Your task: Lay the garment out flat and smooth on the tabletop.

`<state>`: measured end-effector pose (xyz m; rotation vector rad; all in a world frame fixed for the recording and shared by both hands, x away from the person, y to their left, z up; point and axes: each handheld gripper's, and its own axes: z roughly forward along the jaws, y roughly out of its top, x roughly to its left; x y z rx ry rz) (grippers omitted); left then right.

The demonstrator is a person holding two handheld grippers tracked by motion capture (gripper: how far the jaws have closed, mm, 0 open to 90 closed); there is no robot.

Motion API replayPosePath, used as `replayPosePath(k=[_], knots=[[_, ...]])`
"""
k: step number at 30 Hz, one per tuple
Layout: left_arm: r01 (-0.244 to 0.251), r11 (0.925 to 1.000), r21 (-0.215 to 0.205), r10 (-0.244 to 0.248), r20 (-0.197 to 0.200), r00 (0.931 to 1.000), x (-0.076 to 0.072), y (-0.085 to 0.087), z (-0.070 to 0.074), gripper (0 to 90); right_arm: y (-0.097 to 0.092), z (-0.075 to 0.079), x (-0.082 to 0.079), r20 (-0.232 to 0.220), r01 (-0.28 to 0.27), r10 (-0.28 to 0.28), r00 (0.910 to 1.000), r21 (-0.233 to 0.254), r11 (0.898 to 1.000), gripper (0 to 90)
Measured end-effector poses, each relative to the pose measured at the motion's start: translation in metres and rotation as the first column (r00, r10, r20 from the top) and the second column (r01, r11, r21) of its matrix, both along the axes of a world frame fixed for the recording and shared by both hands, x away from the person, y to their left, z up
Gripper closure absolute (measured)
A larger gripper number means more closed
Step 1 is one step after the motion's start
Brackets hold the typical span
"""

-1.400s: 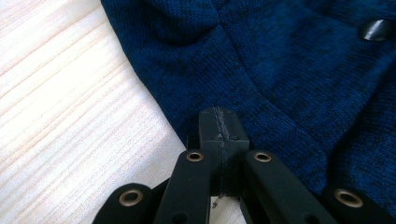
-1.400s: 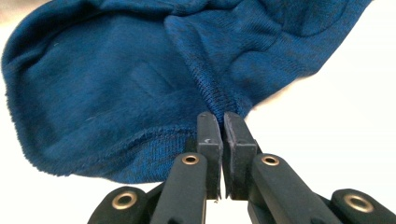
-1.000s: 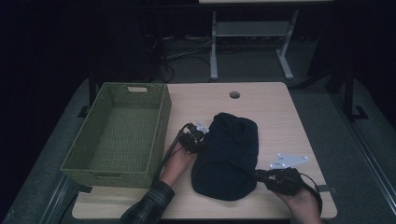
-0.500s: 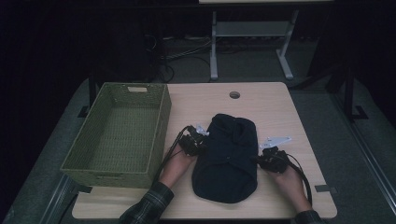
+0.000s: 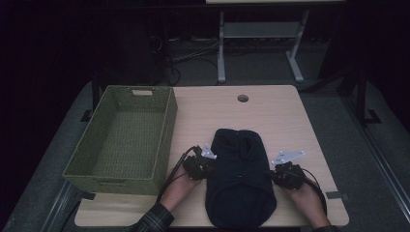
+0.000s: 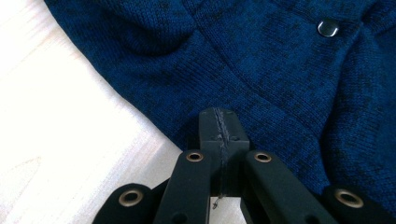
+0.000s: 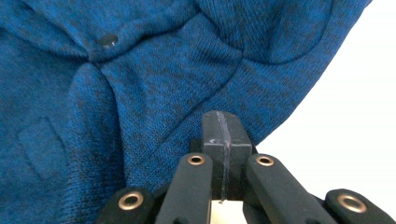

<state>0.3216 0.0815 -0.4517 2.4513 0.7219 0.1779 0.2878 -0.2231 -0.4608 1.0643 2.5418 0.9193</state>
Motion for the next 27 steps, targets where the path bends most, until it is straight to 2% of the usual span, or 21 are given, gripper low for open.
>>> replayPosePath(k=[2,4,8,12,15,17,19,20,22,24,25,27], knots=[[-0.021,0.9995,-0.022,0.021,-0.006,0.9998,0.004,0.000,0.001,86.5,-0.003,0.005,0.003,0.009,0.008,-0.009,0.9999,0.039,0.999,90.0],[-0.044,0.9986,-0.030,0.044,0.005,0.9990,0.010,0.001,0.005,86.5,-0.007,0.014,0.012,0.029,0.031,-0.033,0.9990,0.075,0.997,90.0],[-0.087,0.9949,-0.051,0.088,0.022,0.9959,0.023,0.003,0.010,87.9,-0.010,0.022,0.033,0.051,0.067,-0.072,0.9961,0.100,0.993,90.0],[-0.141,0.9873,-0.074,0.144,0.036,0.9889,0.043,0.005,0.015,89.6,-0.008,0.025,0.064,0.046,0.099,-0.106,0.9933,0.126,0.987,90.0],[-0.175,0.9797,-0.098,0.180,0.043,0.9828,0.059,0.006,0.017,89.8,-0.003,0.027,0.081,0.059,0.110,-0.117,0.9914,0.105,0.988,90.0],[-0.197,0.9742,-0.110,0.204,0.054,0.9775,0.069,0.004,0.018,89.8,-0.001,0.028,0.091,0.053,0.106,-0.112,0.9924,0.100,0.989,90.0],[-0.209,0.9709,-0.117,0.217,0.056,0.9747,0.078,0.002,0.018,89.8,0.002,0.027,0.098,0.070,0.109,-0.116,0.9908,0.100,0.989,90.0],[-0.219,0.9681,-0.121,0.228,0.063,0.9716,0.083,0.001,0.019,89.8,0.002,0.026,0.104,0.047,0.110,-0.116,0.9922,0.102,0.989,90.0],[-0.224,0.9661,-0.130,0.233,0.066,0.9701,0.091,-0.003,0.020,89.8,0.005,0.024,0.112,0.044,0.113,-0.117,0.9921,0.098,0.989,90.0],[-0.223,0.9667,-0.127,0.232,0.069,0.9702,0.097,-0.007,0.020,89.8,0.006,0.021,0.116,0.037,0.115,-0.120,0.9921,0.114,0.987,90.0],[-0.221,0.9673,-0.124,0.231,0.066,0.9708,0.099,-0.010,0.020,89.8,0.007,0.017,0.119,0.034,0.111,-0.115,0.9928,0.106,0.988,90.0],[-0.218,0.9684,-0.121,0.227,0.068,0.9714,0.104,-0.015,0.019,89.7,0.009,0.007,0.123,0.000,0.113,-0.114,0.9935,0.075,0.991,90.0]])
